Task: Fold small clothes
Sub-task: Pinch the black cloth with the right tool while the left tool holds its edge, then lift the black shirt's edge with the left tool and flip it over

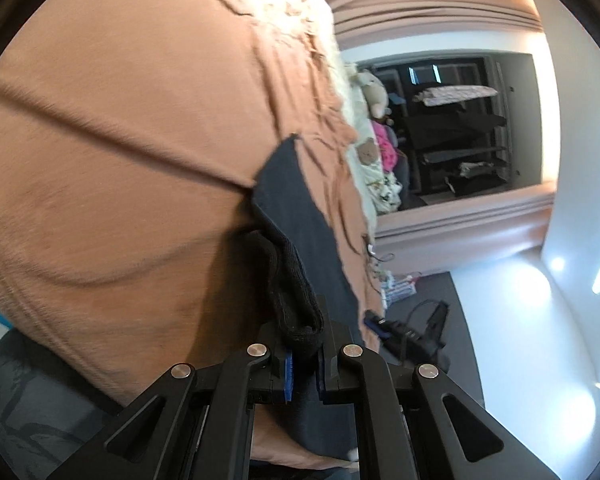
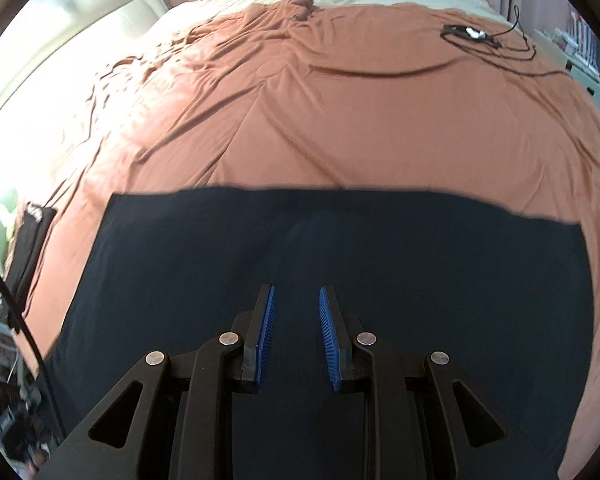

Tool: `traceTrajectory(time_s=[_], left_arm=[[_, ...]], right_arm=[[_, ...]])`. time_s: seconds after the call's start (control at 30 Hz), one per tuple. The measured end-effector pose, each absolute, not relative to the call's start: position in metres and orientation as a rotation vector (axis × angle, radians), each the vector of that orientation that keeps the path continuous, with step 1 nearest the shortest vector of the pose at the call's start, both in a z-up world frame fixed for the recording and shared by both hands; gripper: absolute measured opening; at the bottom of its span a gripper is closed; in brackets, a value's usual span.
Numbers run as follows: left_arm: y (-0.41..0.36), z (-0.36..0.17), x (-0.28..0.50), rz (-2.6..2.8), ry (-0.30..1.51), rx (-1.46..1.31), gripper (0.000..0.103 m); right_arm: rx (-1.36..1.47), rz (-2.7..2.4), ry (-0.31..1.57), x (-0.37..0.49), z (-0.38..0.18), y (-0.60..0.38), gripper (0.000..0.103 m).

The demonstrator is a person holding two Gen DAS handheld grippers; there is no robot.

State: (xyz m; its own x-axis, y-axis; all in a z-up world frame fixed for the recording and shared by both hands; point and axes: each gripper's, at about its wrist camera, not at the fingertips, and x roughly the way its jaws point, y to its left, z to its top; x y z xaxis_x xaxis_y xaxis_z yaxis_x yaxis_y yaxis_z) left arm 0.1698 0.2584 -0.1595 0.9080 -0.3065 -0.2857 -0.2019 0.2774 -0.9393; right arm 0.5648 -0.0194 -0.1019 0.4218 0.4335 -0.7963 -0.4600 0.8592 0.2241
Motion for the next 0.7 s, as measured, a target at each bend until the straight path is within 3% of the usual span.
traceTrajectory(time_s=[0.7], left_arm=[[0.232,-0.073,0.226,-0.307,0.432,-1.169,0.007]], right_arm=[[-0.102,0.736,1.017,0.44,-0.149,-0.08,0.02]])
